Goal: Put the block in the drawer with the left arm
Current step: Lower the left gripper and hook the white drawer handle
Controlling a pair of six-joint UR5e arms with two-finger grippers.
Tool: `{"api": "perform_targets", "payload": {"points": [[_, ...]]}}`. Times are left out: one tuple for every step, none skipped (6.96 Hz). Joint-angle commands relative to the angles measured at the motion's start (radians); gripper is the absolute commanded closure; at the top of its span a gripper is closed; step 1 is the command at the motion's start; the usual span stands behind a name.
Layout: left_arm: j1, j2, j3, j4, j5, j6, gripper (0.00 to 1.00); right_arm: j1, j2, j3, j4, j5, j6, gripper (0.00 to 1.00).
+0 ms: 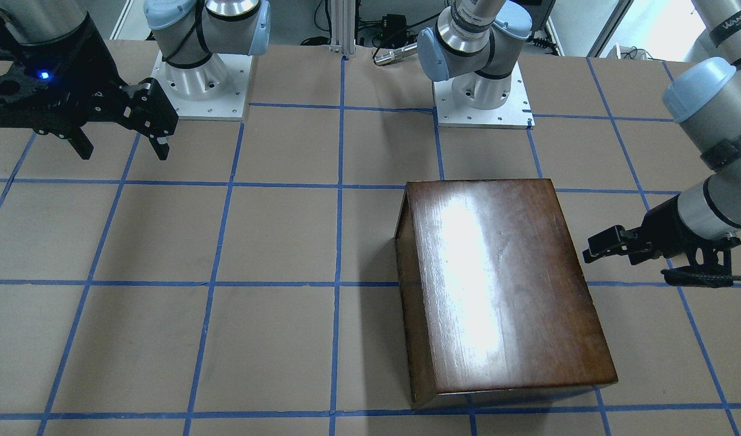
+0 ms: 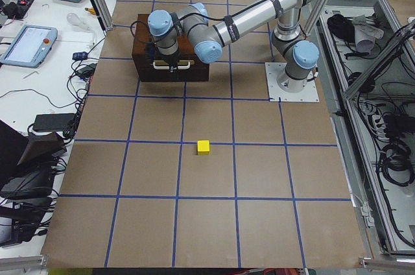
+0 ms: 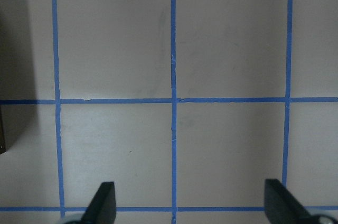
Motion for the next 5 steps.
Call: {"api": "perform_targets", "payload": {"points": [[0.004, -0.014, -0.001, 0.003, -0.005, 0.001, 0.00, 0.000, 0.001, 0.000, 0.000, 0.000, 0.000, 0.00], [0.005, -0.020, -0.001, 0.003, -0.020, 0.001, 0.00, 0.000, 0.001, 0.000, 0.000, 0.000, 0.000, 0.00], [0.005, -0.023, -0.003, 0.003, -0.027, 0.001, 0.00, 0.000, -0.001, 0.000, 0.000, 0.002, 0.000, 0.00], [0.005, -0.026, -0.003, 0.003, -0.027, -0.001, 0.00, 0.000, 0.001, 0.000, 0.000, 0.002, 0.000, 0.00], [0.005, -0.031, -0.003, 0.003, -0.027, 0.001, 0.00, -0.001, 0.001, 0.000, 0.000, 0.002, 0.000, 0.00]]}}
